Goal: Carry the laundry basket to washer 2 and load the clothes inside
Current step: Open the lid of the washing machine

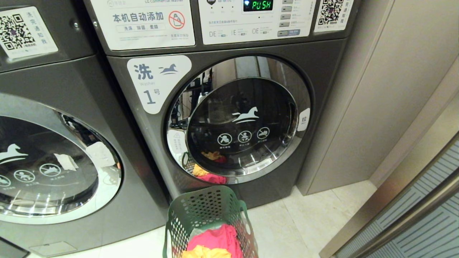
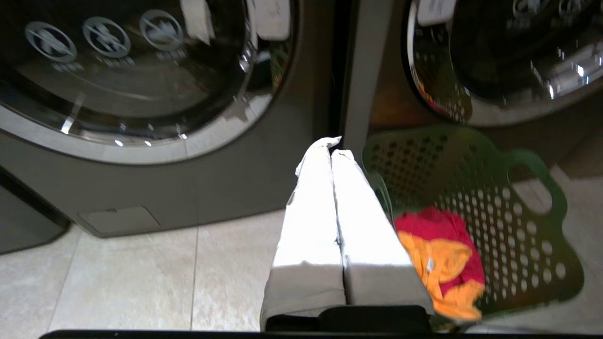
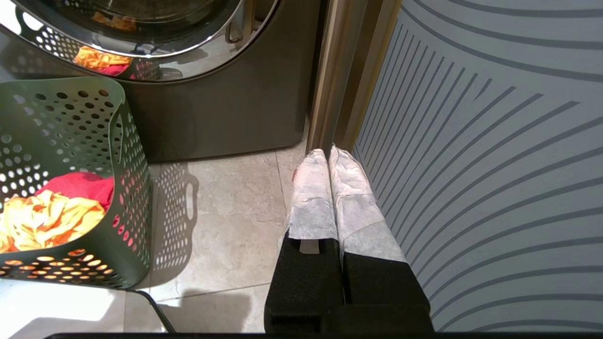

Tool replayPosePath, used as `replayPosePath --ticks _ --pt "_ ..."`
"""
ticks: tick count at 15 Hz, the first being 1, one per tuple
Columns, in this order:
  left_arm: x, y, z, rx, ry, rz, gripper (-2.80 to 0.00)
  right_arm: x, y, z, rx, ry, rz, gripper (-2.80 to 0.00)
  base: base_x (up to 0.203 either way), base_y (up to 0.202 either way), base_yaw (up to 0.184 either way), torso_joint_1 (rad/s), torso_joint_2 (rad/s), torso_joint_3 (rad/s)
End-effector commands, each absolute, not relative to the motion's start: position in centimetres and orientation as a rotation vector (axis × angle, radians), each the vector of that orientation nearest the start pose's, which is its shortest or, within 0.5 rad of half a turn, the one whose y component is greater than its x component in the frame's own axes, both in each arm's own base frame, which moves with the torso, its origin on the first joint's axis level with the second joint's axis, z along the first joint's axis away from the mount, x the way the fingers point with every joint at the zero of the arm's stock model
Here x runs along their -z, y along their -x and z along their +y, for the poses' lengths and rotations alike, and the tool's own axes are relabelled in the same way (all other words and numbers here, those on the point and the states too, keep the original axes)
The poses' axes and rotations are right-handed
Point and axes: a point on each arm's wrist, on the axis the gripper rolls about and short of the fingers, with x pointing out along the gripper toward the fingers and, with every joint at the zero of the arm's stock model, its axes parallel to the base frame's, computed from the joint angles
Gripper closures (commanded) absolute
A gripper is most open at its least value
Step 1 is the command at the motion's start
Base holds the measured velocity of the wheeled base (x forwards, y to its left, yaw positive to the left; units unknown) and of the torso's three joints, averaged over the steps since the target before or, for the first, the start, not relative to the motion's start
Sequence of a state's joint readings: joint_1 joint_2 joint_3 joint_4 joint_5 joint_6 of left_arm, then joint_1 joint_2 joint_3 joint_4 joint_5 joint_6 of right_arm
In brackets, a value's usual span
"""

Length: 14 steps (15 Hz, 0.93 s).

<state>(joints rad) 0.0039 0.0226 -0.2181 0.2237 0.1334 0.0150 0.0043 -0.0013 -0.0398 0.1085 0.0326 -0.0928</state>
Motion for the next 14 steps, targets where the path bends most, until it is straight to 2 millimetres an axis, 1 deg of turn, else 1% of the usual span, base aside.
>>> replayPosePath --ticks 1,3,5,7,9,10,11,13,14 --pt "-14.9 3.2 0.4 -0.177 -0.018 0.065 0.00 -7.6 2.6 0.1 -0.042 0.097 0.067 0.00 0.000 0.000 0.000 0.000 0.00 0.000" --pt "-17.7 0.7 0.5 -0.216 -0.009 0.165 0.00 -7.5 2.6 0.1 -0.041 0.091 0.067 0.00 0.000 0.000 0.000 0.000 0.00 0.000" --pt "-18.8 -2.7 0.5 -0.245 0.025 0.298 0.00 -7.5 2.6 0.1 -0.040 0.090 0.067 0.00 0.000 0.000 0.000 0.000 0.00 0.000" --pt "-18.8 -6.9 0.7 -0.285 0.099 0.433 0.00 -7.5 2.6 0.1 -0.041 0.089 0.067 0.00 0.000 0.000 0.000 0.000 0.00 0.000" --pt "-18.1 -11.5 1.1 -0.320 0.193 0.526 0.00 -7.5 2.6 0.1 -0.041 0.091 0.067 0.00 0.000 0.000 0.000 0.000 0.00 0.000" --pt "-17.5 -13.5 1.7 -0.327 0.245 0.549 0.00 -7.5 2.6 0.1 -0.040 0.090 0.067 0.00 0.000 0.000 0.000 0.000 0.00 0.000" --pt "-17.0 -15.2 2.7 -0.334 0.290 0.561 -2.80 -7.5 2.6 0.1 -0.040 0.090 0.067 0.00 0.000 0.000 0.000 0.000 0.00 0.000" --pt "-16.3 -17.7 4.9 -0.331 0.347 0.554 -2.80 -7.5 2.6 0.1 -0.040 0.090 0.067 0.00 0.000 0.000 0.000 0.000 0.00 0.000" --pt "-16.0 -18.6 6.0 -0.337 0.355 0.541 -2.80 -7.5 2.6 0.1 -0.041 0.089 0.067 0.00 0.000 0.000 0.000 0.000 0.00 0.000"
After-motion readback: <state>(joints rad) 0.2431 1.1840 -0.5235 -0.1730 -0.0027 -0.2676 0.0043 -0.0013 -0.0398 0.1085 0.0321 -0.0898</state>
